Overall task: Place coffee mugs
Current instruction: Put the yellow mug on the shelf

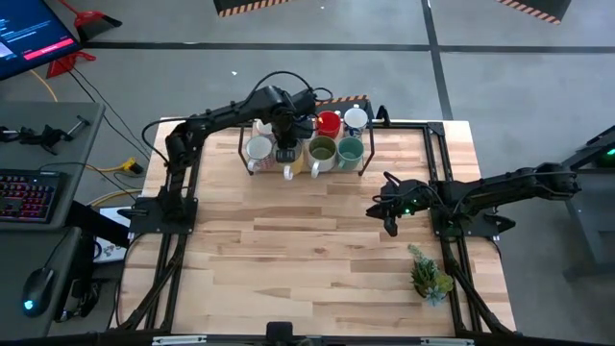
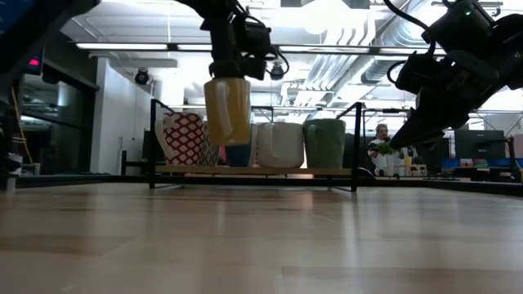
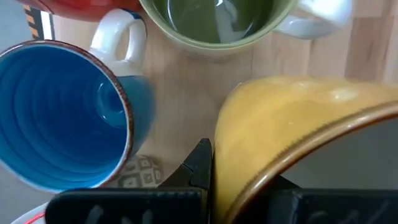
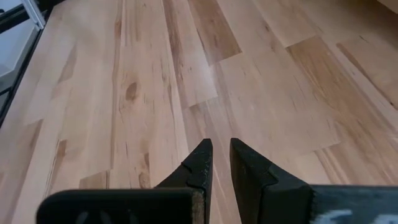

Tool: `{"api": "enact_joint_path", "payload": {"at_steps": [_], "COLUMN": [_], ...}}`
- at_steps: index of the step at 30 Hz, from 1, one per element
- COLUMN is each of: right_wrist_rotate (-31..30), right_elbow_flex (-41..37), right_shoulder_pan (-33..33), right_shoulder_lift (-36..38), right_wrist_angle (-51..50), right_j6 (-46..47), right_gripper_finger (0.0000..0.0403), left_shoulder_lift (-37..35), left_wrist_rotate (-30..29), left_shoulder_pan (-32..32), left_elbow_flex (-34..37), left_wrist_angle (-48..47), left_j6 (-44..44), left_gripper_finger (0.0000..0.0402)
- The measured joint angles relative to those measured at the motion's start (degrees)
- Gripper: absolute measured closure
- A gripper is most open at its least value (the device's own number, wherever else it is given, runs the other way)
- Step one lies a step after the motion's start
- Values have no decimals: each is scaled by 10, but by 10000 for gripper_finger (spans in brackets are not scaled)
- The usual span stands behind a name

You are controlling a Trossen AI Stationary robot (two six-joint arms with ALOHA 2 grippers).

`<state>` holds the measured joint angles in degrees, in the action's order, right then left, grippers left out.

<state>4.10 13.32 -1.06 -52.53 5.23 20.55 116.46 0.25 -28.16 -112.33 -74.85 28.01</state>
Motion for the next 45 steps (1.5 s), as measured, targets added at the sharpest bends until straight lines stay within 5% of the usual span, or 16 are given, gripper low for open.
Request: {"api": "enact_joint_path", "payload": {"at_steps": [45], "right_wrist_rotate": [9], "right_elbow_flex": [0], "right_shoulder_pan": [0], "right_shoulder_lift": [0], "right_wrist_angle": [-3], "right_j6": [0], "right_gripper_finger": [368], "left_shoulder_lift": [31], "left_wrist_rotate": [-33], "left_shoulder_pan": [-20], "left_elbow_flex": [0], "left_wrist_angle": [33], "left_j6": [0], "left_gripper_finger": [393]}}
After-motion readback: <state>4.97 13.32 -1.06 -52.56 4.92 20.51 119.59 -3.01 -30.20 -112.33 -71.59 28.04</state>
